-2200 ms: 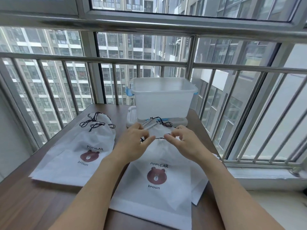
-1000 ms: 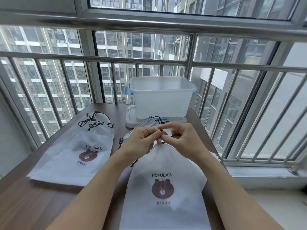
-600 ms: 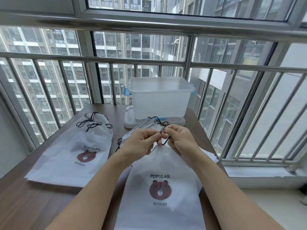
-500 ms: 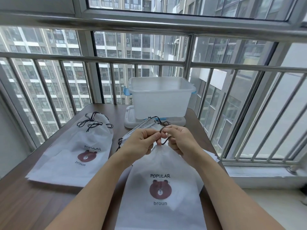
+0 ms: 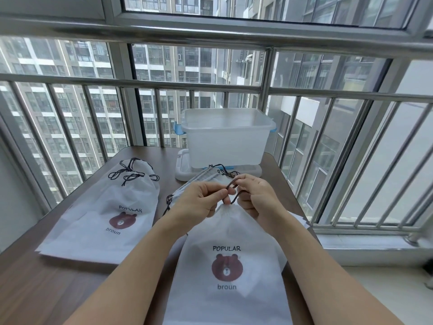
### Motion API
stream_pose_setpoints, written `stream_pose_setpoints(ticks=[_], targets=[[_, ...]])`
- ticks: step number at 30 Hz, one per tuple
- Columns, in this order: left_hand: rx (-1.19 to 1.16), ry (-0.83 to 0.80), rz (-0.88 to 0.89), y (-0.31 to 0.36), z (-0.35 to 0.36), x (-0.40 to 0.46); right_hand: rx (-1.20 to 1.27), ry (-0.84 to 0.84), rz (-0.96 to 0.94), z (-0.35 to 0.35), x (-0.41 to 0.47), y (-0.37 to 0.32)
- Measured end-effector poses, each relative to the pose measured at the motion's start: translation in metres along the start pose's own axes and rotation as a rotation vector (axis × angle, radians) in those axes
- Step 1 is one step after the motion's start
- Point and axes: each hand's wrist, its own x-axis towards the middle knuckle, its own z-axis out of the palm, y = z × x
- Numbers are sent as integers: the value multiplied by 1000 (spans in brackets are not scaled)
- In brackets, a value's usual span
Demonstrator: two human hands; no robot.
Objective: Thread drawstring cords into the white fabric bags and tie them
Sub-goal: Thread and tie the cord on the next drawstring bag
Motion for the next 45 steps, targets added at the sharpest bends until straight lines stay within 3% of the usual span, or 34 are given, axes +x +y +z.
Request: stream_pose_setpoints(ticks=[4, 9, 25, 36, 41, 45], targets=[[-22, 137, 31, -3, -2, 3, -434, 86, -283, -7, -5, -5], [9, 153, 66, -5, 0, 4, -509, -69, -471, 4, -13, -3], [-8, 209, 53, -1, 5, 2, -389, -9, -552, 1, -11, -4], [66, 73, 60, 6, 12, -6, -377, -20, -527, 5, -11, -3], [208, 128, 112, 1, 12, -7, -429, -101, -533, 11, -16, -1], [167, 174, 94, 4, 14, -5, -426, -15, -545, 10, -14, -3]])
